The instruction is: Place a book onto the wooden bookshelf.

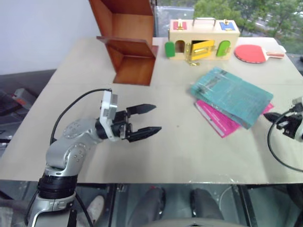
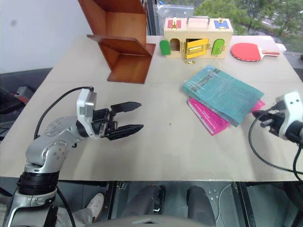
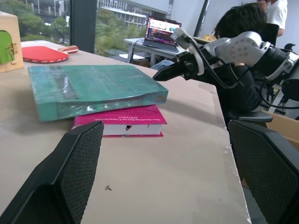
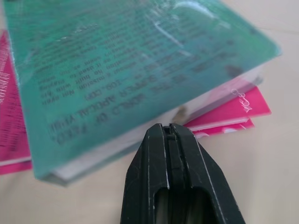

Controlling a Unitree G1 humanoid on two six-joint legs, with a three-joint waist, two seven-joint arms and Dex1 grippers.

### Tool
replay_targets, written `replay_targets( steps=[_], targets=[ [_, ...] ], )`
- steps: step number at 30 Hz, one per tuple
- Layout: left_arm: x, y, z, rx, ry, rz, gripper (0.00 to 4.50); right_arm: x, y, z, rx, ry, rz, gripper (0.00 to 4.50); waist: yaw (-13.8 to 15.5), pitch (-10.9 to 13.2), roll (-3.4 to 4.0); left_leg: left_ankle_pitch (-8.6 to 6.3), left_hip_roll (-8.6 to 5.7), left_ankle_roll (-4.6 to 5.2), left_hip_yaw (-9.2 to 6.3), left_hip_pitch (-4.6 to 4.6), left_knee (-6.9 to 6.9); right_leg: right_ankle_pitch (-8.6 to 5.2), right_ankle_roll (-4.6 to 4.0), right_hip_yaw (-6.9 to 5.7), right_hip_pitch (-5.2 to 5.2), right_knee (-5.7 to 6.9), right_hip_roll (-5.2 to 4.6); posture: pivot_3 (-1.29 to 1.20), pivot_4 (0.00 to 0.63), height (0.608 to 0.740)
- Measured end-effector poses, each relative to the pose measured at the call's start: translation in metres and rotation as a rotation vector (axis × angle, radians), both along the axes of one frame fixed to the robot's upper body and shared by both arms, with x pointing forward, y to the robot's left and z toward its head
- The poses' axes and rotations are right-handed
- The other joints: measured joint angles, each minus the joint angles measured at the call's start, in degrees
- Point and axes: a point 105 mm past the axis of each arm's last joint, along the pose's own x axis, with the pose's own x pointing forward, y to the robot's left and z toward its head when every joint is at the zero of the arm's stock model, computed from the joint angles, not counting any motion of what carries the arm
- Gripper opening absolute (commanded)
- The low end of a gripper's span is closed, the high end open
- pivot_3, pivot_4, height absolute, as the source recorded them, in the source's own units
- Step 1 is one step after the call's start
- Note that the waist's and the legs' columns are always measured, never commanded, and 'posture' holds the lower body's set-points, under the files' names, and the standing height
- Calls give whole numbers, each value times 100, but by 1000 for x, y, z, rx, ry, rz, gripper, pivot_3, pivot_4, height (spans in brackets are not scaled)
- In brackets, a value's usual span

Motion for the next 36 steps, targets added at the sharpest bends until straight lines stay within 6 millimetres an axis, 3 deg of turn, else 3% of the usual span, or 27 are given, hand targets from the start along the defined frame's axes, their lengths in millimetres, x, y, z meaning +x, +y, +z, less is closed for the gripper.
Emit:
replay_targets(
  steps=[4,6,7,9,10,12,15,19,25,36],
  targets=[
    [0,1,0,-1,-1,6,4500,0,1,21,4,-55,-10,39,-5,0,0,0,-3,1,2,4,8,1,1,1,6,1,-2,0,150,740],
    [0,2,0,-1,-2,8,4500,22,-6,55,0,-151,-76,39,-82,5,8,0,-3,2,17,10,8,4,3,14,6,2,-2,0,150,740],
    [1,1,1,-2,-3,9,4500,27,-9,64,-19,-170,-97,39,-100,5,7,0,-2,2,18,13,8,4,3,14,7,4,-2,0,150,740],
    [1,3,1,-3,-5,20,4500,63,-21,83,-59,-200,-201,39,-153,5,-4,1,6,0,13,17,5,5,-1,6,8,2,5,0,150,740],
    [2,1,1,-4,-6,18,4500,74,-24,82,-52,-191,-229,39,-170,8,-13,4,10,-6,22,19,5,7,-5,12,9,1,10,0,150,740],
    [2,1,2,-5,-10,22,4500,115,-29,73,-14,-141,-311,39,-237,15,-16,15,9,-21,34,20,-3,10,-8,21,8,1,11,0,150,740],
    [2,2,2,-5,-11,30,4500,143,-30,45,-55,-53,-367,39,-238,17,-19,16,9,-23,27,3,-5,9,-12,14,-8,-1,11,0,150,740],
    [0,5,2,-6,-11,65,4500,153,-31,22,-124,-8,-396,39,-226,16,-17,16,-2,-24,16,-95,7,8,-12,-1,-102,-12,11,0,150,740],
    [-8,9,3,-10,-23,94,4500,153,-20,15,-104,19,-294,39,-313,15,-19,13,-10,-19,15,-81,8,9,-11,-20,-90,-13,2,0,150,740],
    [-11,13,3,5,-23,98,4500,140,21,6,-68,54,39,39,-310,15,-16,20,6,-31,10,-67,23,30,-25,-20,-86,19,16,0,150,740]
  ],
)
